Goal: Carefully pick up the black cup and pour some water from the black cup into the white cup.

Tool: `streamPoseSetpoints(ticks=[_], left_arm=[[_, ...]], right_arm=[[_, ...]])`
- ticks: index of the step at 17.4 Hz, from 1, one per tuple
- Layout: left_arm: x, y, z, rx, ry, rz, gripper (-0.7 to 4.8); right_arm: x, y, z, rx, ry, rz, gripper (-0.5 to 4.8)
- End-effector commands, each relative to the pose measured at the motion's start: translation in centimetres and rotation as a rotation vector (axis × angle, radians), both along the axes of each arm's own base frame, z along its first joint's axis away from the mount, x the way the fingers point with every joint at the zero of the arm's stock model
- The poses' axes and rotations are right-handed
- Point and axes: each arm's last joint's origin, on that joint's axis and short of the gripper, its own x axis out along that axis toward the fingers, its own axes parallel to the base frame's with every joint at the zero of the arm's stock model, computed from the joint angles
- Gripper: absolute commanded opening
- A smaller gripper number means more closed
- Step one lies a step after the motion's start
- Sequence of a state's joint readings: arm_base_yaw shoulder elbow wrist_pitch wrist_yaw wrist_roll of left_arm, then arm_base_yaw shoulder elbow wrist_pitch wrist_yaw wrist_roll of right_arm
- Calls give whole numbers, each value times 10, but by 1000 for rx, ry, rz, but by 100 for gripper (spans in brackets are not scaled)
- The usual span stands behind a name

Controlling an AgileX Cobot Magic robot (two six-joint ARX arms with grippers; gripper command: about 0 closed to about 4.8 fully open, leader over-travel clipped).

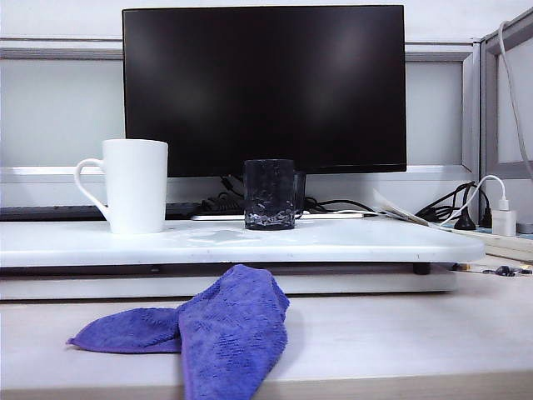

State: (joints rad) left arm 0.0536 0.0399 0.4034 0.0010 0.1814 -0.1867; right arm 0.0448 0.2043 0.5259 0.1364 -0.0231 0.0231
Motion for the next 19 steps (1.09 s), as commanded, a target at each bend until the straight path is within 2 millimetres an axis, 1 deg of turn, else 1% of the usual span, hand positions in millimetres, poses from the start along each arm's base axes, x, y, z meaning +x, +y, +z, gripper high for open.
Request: streamPoseSetpoints(ticks=[1, 2, 3, 4, 5, 7, 8, 9, 10, 12, 14, 15, 16, 17, 18, 19], left_arm=[[16, -1, 23, -26, 15, -87, 479], [27, -2, 30, -27, 25, -146, 479], [45, -4, 38, -30, 40, -239, 479], [62, -6, 42, -32, 64, -318, 479], [89, -10, 42, -62, 144, -398, 479], [121, -22, 33, -81, 239, -469, 479], [135, -34, 26, -80, 272, -523, 479], [144, -44, 21, -73, 296, -555, 479], [155, -59, 11, -41, 322, -568, 479], [166, -85, -8, 41, 379, -567, 479], [173, -100, -24, 112, 423, -546, 479], [174, -104, -28, 150, 429, -523, 479], [176, -104, -32, 170, 449, -457, 479], [177, -103, -33, 168, 461, -416, 479], [177, -103, -33, 164, 460, -399, 479], [177, -103, -32, 162, 451, -399, 479]], right_arm=[[20, 4, 35, 13, -39, 104, 360], [30, 4, 42, 23, -32, 122, 360], [51, 7, 51, 31, 2, 191, 360], [65, 9, 56, 8, 40, 243, 360], [94, 13, 57, -25, 121, 329, 360], [129, 19, 52, -31, 187, 375, 360], [148, 27, 45, -34, 224, 416, 360], [161, 32, 39, -33, 260, 436, 360], [176, 40, 28, -36, 307, 468, 360], [199, 58, 2, -65, 408, 513, 360], [224, 73, -34, -121, 543, 535, 360], [231, 78, -46, -131, 578, 546, 360], [242, 84, -62, -185, 602, 548, 360], [249, 89, -75, -255, 604, 543, 360], [262, 93, -94, -305, 591, 538, 360], [269, 95, -103, -304, 580, 531, 360]])
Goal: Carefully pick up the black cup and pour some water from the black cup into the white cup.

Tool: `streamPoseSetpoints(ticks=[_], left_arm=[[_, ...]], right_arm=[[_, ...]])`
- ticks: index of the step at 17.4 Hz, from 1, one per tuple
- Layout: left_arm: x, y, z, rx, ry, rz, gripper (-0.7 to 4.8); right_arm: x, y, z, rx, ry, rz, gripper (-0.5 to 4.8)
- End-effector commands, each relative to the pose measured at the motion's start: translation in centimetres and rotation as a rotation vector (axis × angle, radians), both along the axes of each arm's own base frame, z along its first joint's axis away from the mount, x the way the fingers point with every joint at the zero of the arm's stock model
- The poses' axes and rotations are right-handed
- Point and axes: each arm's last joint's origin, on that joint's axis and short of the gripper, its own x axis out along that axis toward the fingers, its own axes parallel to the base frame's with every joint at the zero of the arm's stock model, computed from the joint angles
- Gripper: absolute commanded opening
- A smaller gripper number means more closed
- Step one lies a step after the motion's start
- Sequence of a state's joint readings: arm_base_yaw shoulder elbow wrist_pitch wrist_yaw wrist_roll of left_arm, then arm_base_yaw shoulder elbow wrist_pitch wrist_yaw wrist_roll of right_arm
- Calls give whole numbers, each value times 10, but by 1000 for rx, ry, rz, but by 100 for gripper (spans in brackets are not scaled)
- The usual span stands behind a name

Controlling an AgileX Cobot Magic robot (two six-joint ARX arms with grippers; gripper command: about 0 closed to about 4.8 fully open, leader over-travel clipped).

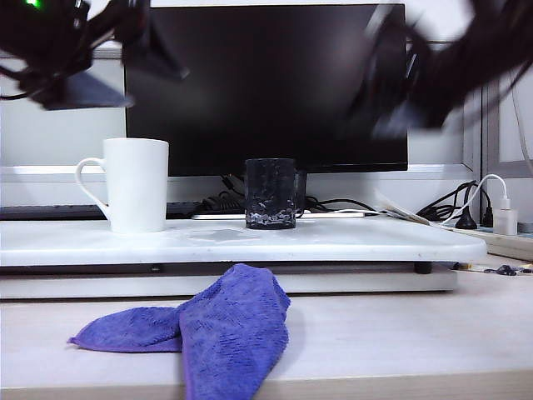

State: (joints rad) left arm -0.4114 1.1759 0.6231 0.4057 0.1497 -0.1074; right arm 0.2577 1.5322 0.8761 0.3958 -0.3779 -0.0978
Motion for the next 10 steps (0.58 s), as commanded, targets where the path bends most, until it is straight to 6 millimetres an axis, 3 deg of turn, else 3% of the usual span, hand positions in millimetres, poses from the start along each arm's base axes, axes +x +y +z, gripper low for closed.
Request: streamPoseSetpoints(ticks=[1, 4, 10], left_arm=[[1, 0, 5, -10, -44, 13, 479], [3, -4, 0, -5, -32, 4, 479], [18, -11, -15, 8, -1, 2, 479]], right_arm=[[27, 7, -26, -23, -94, -8, 360], [61, 16, -41, -30, -74, -4, 360], [117, 31, -40, -11, -136, 2, 360]])
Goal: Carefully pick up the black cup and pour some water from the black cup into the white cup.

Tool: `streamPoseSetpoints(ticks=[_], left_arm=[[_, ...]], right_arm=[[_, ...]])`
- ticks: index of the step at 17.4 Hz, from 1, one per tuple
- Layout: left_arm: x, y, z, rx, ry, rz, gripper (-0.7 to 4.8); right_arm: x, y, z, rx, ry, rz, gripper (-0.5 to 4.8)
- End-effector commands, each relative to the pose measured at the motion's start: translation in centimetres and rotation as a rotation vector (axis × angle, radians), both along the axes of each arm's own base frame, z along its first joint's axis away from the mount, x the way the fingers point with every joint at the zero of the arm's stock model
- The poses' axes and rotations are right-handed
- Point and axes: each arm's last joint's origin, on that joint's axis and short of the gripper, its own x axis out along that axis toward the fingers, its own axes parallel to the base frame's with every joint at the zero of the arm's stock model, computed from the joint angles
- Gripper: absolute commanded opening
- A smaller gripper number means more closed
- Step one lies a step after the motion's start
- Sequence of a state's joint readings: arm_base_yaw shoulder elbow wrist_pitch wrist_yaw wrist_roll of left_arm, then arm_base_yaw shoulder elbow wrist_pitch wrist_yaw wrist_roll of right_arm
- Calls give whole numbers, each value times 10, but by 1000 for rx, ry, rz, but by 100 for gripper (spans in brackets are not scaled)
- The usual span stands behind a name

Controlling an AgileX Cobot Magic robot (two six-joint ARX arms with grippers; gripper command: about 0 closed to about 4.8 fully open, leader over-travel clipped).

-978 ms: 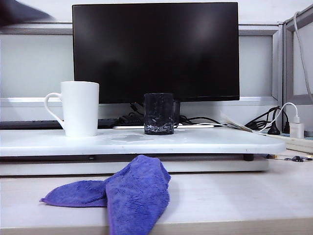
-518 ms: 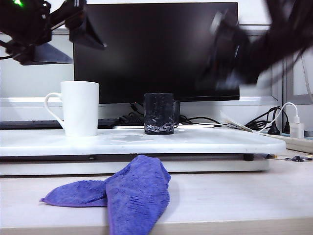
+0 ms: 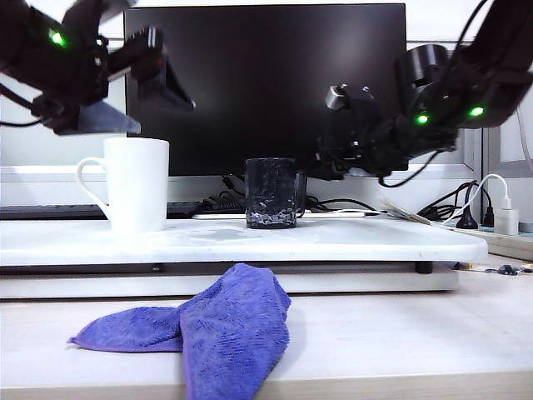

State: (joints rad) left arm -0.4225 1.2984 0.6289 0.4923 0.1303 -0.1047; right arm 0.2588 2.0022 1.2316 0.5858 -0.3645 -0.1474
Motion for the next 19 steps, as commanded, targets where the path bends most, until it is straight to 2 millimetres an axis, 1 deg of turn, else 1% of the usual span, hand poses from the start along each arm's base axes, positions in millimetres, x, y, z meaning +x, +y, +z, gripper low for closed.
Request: streamPoseSetpoints(ticks=[1, 6, 8, 9, 10, 11, 12, 13, 19], left_arm=[[1, -1, 4, -9, -27, -6, 479], [1, 0, 4, 13, -35, -5, 479], [1, 0, 3, 15, -29, -5, 479], [1, 0, 3, 16, -27, -6, 479], [1, 0, 3, 17, -22, -6, 479], [1, 0, 2, 19, -18, -6, 479], [1, 0, 2, 22, -12, -6, 479], [1, 0, 1, 25, -5, -6, 479], [0, 0, -2, 39, 26, -7, 479]], right_arm=[[19, 5, 1, 29, -26, 2, 360], [17, 20, -4, 51, -4, 40, 360], [16, 29, -9, 51, -7, 51, 359], [17, 30, -11, 53, -14, 53, 355], [17, 32, -14, 54, -20, 52, 294], [18, 32, -16, 55, -22, 52, 186], [18, 32, -16, 54, -22, 51, 95], [18, 32, -15, 56, -29, 50, 74], [19, 33, -14, 68, -64, 56, 76]])
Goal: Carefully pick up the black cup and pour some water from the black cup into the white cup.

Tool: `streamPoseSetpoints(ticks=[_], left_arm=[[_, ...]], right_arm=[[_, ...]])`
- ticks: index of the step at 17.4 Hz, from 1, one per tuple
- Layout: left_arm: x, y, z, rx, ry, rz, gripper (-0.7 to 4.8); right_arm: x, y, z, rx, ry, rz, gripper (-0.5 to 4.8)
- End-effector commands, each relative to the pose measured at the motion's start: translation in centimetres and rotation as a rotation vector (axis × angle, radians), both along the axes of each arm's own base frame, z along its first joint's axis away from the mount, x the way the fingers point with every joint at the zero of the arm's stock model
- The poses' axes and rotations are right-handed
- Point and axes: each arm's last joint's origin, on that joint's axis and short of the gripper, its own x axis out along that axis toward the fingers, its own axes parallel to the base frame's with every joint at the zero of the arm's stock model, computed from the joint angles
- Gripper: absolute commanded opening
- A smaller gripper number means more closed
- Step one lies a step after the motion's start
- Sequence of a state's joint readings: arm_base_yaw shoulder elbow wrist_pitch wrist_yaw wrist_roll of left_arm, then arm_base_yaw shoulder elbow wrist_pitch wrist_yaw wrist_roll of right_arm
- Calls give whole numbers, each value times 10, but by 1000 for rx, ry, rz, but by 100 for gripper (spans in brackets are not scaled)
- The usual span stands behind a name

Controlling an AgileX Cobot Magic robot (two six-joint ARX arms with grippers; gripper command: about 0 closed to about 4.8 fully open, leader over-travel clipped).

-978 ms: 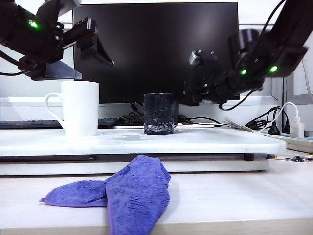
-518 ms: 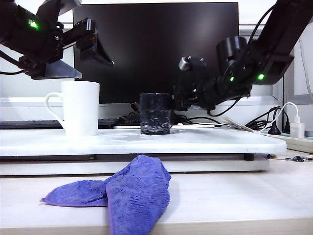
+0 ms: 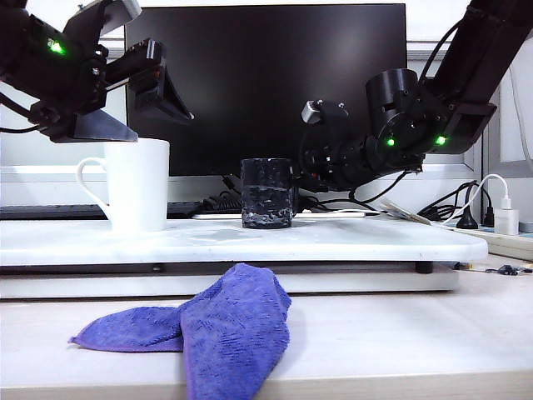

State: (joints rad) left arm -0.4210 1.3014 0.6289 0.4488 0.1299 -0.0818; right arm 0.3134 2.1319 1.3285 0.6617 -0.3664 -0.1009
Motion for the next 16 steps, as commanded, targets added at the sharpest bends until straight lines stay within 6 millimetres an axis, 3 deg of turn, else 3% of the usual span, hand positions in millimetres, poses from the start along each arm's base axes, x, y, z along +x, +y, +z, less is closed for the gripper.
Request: streamPoseSetpoints(ticks=[1, 4, 6, 10, 13, 16], left_arm=[[0, 0, 2, 1, -5, -4, 479], [0, 0, 2, 1, -5, -4, 479], [0, 0, 2, 1, -5, -3, 479], [0, 0, 2, 1, -6, -2, 479], [0, 1, 4, 3, -12, 16, 479], [-8, 8, 22, 64, -126, 89, 479]], right_arm=[[4, 4, -1, 23, -60, 8, 76], [4, 5, -4, 20, -49, 15, 74], [4, 5, -3, 21, -53, 13, -6], [4, 5, -2, 29, -50, 13, -6], [0, 4, 16, 105, -33, 10, -6], [-13, 0, 60, 130, -63, 29, -6]])
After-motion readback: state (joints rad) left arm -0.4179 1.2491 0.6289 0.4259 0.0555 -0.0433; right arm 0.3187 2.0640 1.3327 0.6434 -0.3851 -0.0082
